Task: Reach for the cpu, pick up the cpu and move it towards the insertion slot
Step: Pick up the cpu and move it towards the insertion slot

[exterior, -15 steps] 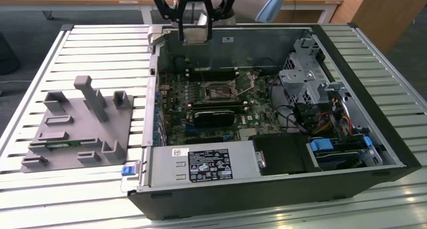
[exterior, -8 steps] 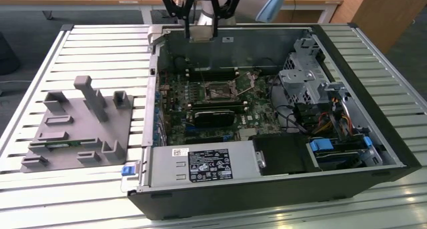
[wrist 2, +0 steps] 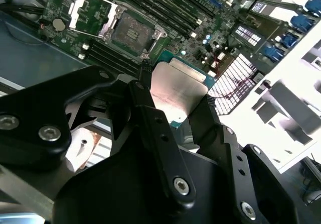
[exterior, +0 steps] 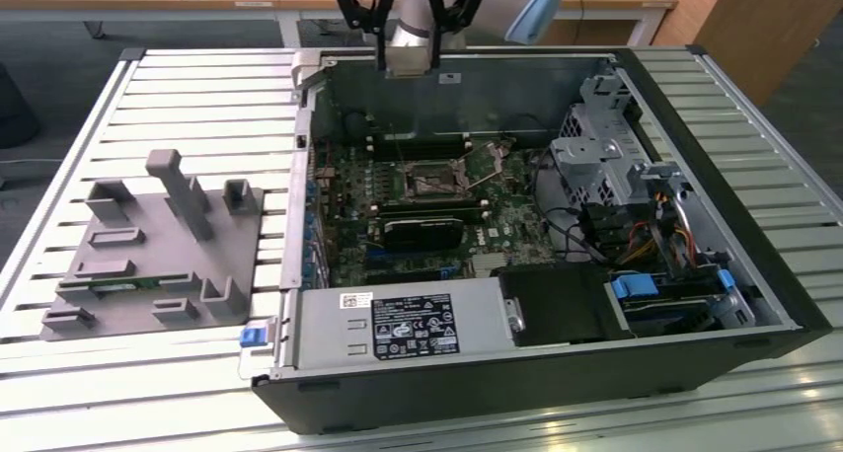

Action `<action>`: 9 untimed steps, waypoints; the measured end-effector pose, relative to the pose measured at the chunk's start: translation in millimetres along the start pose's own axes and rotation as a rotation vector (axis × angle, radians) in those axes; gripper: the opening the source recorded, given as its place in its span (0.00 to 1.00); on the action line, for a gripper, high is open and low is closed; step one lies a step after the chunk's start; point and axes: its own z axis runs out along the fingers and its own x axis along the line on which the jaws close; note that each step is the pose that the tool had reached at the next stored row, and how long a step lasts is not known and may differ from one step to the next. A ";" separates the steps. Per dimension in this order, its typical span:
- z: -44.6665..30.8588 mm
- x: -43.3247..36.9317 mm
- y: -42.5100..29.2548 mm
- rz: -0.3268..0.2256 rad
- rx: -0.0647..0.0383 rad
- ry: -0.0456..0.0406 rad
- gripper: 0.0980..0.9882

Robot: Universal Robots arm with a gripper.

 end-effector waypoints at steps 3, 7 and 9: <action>0.2 -4.8 2.8 0.000 0.000 -0.0001 0.50; 0.4 -11.4 6.6 0.000 0.000 0.0000 0.50; 0.5 -14.6 8.4 0.000 0.000 -0.0001 0.50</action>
